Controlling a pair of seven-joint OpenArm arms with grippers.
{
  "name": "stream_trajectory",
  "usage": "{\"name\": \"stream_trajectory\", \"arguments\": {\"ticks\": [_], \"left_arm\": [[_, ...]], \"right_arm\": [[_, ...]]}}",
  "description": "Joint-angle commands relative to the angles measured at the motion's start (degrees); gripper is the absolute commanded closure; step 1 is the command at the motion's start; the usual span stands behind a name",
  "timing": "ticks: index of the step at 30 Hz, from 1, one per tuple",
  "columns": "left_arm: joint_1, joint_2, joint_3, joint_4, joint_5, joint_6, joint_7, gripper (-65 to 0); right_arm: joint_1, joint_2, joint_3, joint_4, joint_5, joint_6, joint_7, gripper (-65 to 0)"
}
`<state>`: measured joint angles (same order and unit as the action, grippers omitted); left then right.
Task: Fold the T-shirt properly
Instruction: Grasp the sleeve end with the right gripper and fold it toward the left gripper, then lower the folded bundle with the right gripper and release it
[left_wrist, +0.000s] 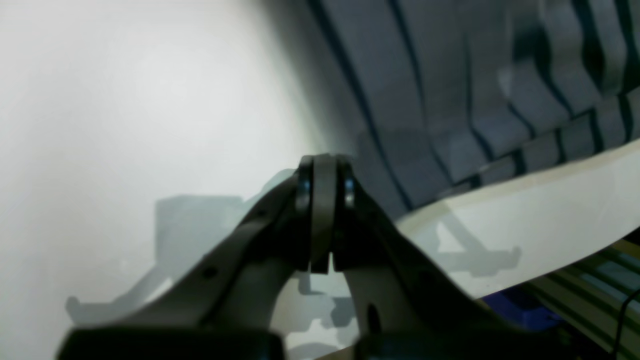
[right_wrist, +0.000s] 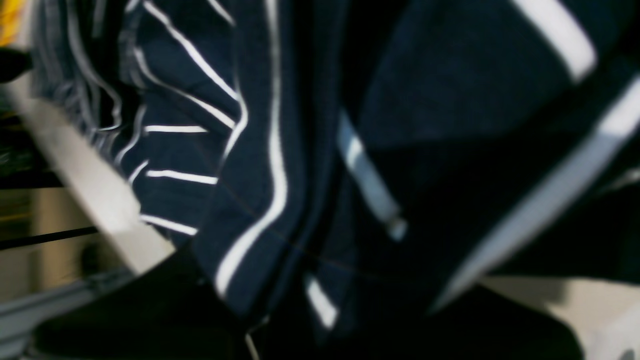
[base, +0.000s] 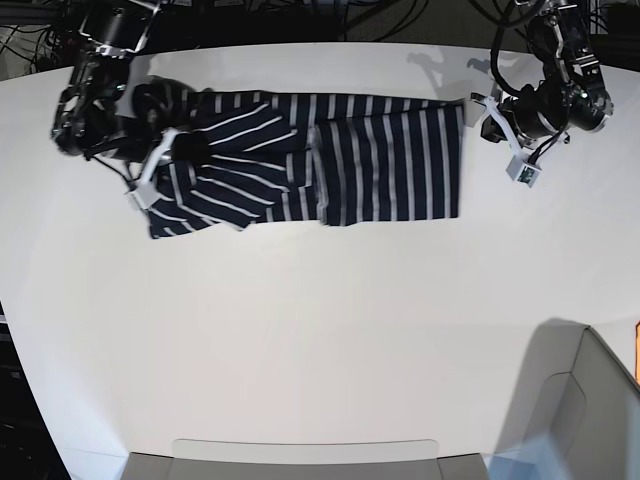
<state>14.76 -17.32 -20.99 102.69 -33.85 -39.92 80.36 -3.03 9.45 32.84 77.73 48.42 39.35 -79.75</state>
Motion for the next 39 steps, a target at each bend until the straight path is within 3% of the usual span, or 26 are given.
{"name": "stream_trajectory", "arguments": {"ticks": [1,4,9,13,17,19,21,26,35,39], "left_arm": [[-0.3,-0.6,-0.1,0.9,-0.5,-0.1,-0.4,0.0],[-0.4,-0.4,-0.1,0.9,-0.5,-0.1,-0.4,0.0],[-0.4,-0.4,-0.1,0.9,-0.6,-0.1,-0.4,0.0],[-0.2,-0.6,-0.1,0.9,-0.5,-0.1,-0.4,0.0],[1.1,-0.7,-0.1,0.9,-0.5,-0.1,-0.4,0.0],[1.1,-0.7,-0.1,0.9,-0.5,-0.1,-0.4,0.0],[1.2,-0.7,-0.1,0.8,-0.5,-0.1,-0.4,0.0],[2.7,-1.2,-0.1,0.8,-0.4,-0.1,-0.4,0.0],[2.9,-1.5,-0.1,0.8,-0.4,-0.1,-0.4,0.0],[2.9,-1.5,-0.1,0.8,-0.4,-0.1,-0.4,0.0]], "right_arm": [[1.3,1.5,0.1,0.9,0.8,0.6,-0.3,0.0],[3.0,3.9,0.1,4.0,0.5,0.6,-0.3,0.0],[5.2,3.9,0.0,17.4,0.3,0.6,-0.3,0.0],[7.2,3.5,-2.5,25.8,0.3,-8.9,-0.3,0.0],[9.0,4.0,-12.0,31.6,0.1,-19.0,-0.3,0.0],[10.2,3.7,-16.6,32.1,-2.3,-22.3,-0.3,0.0],[11.2,3.5,-22.5,32.1,-8.4,-24.1,-0.3,0.0],[12.7,1.1,-38.9,32.8,-25.5,-24.4,-0.3,0.0],[13.5,-4.9,-58.9,31.8,-53.2,-24.4,-0.3,0.0],[13.5,-9.1,-65.6,27.1,-67.0,-24.4,-0.3,0.0]]}}
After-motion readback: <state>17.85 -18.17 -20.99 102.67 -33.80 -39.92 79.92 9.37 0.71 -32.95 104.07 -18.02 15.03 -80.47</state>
